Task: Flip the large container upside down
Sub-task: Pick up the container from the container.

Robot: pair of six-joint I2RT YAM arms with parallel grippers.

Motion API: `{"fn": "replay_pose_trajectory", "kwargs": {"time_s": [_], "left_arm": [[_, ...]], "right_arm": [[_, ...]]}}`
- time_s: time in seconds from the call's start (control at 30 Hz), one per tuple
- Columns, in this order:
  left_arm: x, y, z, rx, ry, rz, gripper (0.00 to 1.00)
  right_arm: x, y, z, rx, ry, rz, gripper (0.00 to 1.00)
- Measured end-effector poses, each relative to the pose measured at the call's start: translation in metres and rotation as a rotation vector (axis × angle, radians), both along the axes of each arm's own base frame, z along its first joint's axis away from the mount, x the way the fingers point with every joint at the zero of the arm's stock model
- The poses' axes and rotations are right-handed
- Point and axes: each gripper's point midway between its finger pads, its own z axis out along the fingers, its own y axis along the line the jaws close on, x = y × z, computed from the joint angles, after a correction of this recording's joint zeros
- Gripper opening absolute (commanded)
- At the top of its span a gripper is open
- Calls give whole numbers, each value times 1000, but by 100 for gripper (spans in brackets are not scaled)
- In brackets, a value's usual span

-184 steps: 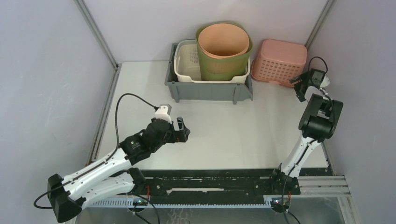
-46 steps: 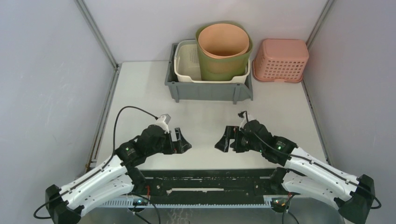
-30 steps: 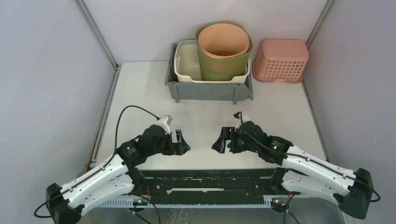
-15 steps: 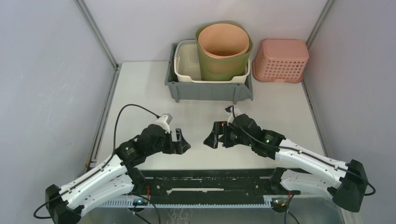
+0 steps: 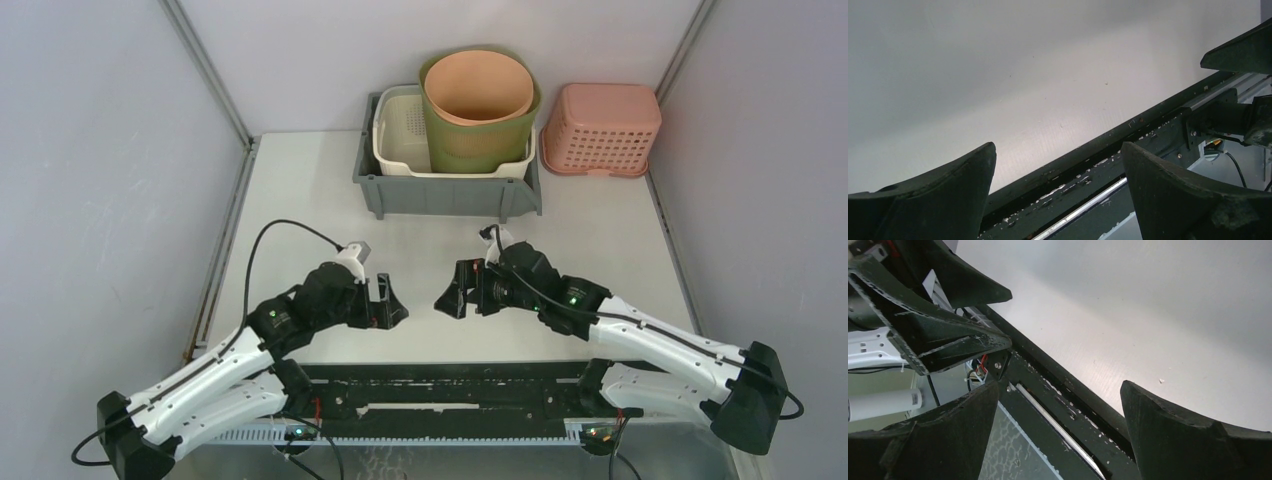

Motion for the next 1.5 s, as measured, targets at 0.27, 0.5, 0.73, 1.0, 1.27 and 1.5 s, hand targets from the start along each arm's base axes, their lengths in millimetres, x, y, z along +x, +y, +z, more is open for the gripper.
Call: {"fn": "replay_pose_trajectory", "kwargs": {"time_s": [0.27, 0.5, 0.73, 1.0, 1.27, 1.5], "left_arm": [[5, -4, -1, 12, 7, 4, 100], [16, -10, 3, 19, -3, 19, 100], [22, -8, 5, 24, -25, 44, 100], [25, -5, 12, 15, -57, 66, 100], [25, -4, 13, 14, -63, 69, 100], [29, -6, 16, 23, -70, 66, 100]], "right_arm": [[6, 4, 17, 28, -34, 1, 100], [14, -1, 21, 34, -54, 5, 100], [16, -5, 29, 51, -86, 9, 100], [14, -3, 32, 62, -90, 23, 100], [13, -2, 32, 62, -89, 26, 100], [17, -2, 28, 55, -77, 23, 100]]}}
